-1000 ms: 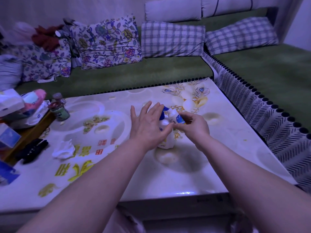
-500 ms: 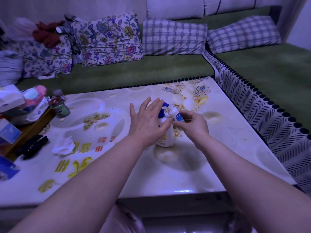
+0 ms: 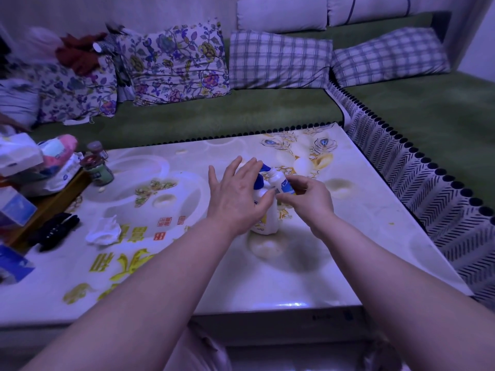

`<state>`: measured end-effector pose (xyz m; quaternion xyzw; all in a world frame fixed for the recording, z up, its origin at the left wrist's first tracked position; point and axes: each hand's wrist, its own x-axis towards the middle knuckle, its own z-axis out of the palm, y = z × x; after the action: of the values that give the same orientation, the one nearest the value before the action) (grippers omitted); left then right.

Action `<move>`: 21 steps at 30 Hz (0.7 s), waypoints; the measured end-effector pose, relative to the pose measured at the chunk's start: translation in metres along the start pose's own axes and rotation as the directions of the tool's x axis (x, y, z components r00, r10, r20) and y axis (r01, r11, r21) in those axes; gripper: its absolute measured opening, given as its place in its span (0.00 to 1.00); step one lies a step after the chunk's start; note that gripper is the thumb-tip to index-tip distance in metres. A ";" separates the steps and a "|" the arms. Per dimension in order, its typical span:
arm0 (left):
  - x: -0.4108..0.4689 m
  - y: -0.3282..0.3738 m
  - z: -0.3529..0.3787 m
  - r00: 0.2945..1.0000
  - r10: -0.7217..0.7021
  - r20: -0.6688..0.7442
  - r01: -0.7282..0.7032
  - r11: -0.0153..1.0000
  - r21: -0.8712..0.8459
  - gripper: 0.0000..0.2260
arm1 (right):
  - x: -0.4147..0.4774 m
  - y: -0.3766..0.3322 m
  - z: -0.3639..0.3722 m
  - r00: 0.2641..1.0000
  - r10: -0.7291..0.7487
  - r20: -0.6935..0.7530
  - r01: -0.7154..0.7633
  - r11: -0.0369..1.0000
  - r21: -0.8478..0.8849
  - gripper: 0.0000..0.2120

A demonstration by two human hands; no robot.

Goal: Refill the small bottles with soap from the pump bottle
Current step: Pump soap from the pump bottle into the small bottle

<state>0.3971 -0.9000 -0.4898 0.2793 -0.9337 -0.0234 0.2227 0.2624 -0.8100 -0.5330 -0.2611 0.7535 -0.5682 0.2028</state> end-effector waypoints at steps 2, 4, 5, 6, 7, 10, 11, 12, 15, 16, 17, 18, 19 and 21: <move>0.000 0.001 -0.001 1.000 -0.007 0.003 0.007 1.000 0.012 0.29 | 0.000 0.000 0.000 1.000 0.000 -0.003 0.000 1.000 0.002 0.23; 0.001 0.002 -0.001 1.000 -0.007 0.009 0.007 1.000 0.025 0.28 | -0.001 0.000 0.000 1.000 -0.001 -0.004 0.001 1.000 0.000 0.22; 0.001 0.002 -0.002 1.000 -0.006 0.013 0.005 1.000 0.029 0.28 | -0.001 0.000 0.000 1.000 -0.001 -0.005 0.001 1.000 -0.004 0.22; 0.001 0.002 -0.002 1.000 -0.004 0.017 0.004 0.999 0.032 0.27 | -0.001 0.000 0.000 1.000 -0.001 -0.005 0.001 1.000 -0.008 0.23; 0.001 0.002 -0.001 1.000 -0.004 0.019 0.004 0.999 0.034 0.27 | -0.001 0.000 0.000 1.000 0.001 -0.005 -0.001 1.000 -0.011 0.23; 0.000 0.003 0.000 1.000 -0.004 0.022 0.003 0.999 0.043 0.26 | -0.002 -0.001 0.000 1.000 0.014 -0.019 -0.014 1.000 -0.012 0.24; 0.000 0.003 0.000 1.000 -0.002 0.027 0.001 0.999 0.048 0.26 | -0.003 -0.002 -0.001 1.000 0.019 -0.023 -0.020 1.000 -0.021 0.23; 0.000 0.002 0.002 1.000 -0.002 0.031 0.000 0.999 0.051 0.26 | -0.003 -0.001 -0.002 0.999 0.025 -0.026 -0.026 0.999 -0.035 0.23; -0.002 0.002 0.005 0.999 -0.009 0.033 0.007 0.999 0.043 0.26 | -0.003 -0.001 -0.003 0.999 0.029 -0.021 -0.030 0.997 -0.070 0.20; -0.002 0.002 0.006 0.999 -0.010 0.031 0.009 0.999 0.040 0.26 | -0.004 -0.001 -0.003 0.999 0.031 -0.021 -0.033 0.997 -0.076 0.19; -0.002 0.003 0.006 0.999 -0.012 0.031 0.010 0.999 0.043 0.26 | -0.004 -0.001 -0.003 0.999 0.032 -0.023 -0.033 0.996 -0.080 0.18; 0.000 0.003 0.005 0.999 -0.009 0.033 0.007 0.999 0.050 0.26 | -0.004 -0.002 -0.003 0.999 0.033 -0.027 -0.035 0.996 -0.079 0.18; 0.001 0.003 0.005 0.999 -0.004 0.035 0.002 0.998 0.058 0.26 | -0.004 -0.002 -0.003 0.999 0.034 -0.031 -0.036 0.996 -0.077 0.19; 0.003 0.002 0.003 0.999 0.005 0.033 -0.007 0.998 0.059 0.28 | -0.005 -0.002 -0.002 0.999 0.030 -0.030 -0.032 0.997 -0.069 0.21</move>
<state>0.3921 -0.9000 -0.4904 0.2826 -0.9384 0.0005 0.1991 0.2657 -0.8054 -0.5307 -0.2479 0.7796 -0.5423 0.1915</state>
